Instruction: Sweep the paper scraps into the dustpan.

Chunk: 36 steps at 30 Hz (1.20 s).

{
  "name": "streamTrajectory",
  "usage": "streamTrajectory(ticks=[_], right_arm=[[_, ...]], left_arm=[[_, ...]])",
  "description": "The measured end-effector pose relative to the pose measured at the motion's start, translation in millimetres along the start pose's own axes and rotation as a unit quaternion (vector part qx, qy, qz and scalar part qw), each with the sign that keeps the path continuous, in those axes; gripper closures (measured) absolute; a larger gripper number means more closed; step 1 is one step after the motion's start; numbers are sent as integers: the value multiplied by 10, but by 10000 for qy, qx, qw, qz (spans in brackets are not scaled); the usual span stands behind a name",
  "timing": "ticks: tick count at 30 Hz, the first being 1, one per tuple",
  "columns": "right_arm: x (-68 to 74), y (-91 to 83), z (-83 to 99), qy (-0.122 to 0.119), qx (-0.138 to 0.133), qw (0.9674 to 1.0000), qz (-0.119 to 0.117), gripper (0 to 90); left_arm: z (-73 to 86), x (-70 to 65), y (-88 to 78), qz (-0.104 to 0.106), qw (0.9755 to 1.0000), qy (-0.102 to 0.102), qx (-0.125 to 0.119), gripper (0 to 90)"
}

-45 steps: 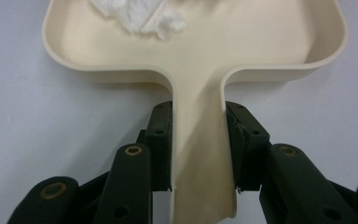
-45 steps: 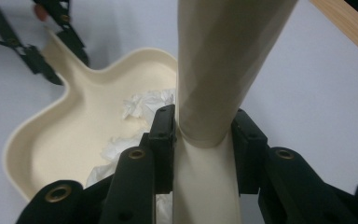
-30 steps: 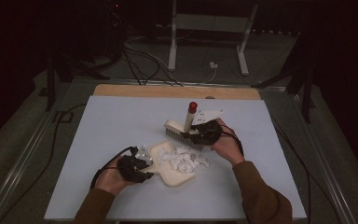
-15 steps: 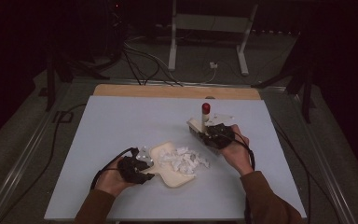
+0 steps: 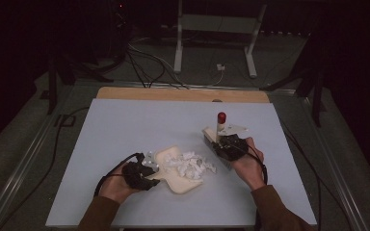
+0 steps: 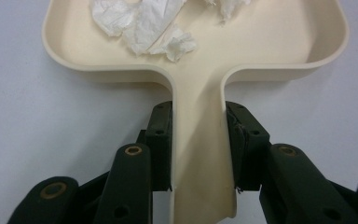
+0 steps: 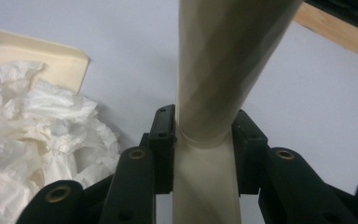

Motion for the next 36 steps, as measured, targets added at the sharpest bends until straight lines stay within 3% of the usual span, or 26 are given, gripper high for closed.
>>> streamTrajectory(ticks=[3,16,19,36], right_arm=[[21,-18,12,85,29,9999,55,671],[145,-33,19,534,97,9977,-409,671],[172,-39,19,612,117,9972,-423,671],[455,-40,-66,438,151,9966,-681,671]], left_arm=[[-5,-4,2,-11,10000,-4,0,664],[-28,-13,16,-5,10000,-25,-14,664],[-37,-15,23,-12,10000,-18,-8,664],[-72,-23,46,-5,10000,-19,-35,664]])
Point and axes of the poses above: each handheld gripper's, and its own axes: y roughly forward along the jaws, z roughly out of its underside, x roughly to its left, the point moved 4 cm from there along y, roughly forward along the jaws, and after that the axes turned 3 degrees about x, right-handed, at the moved point
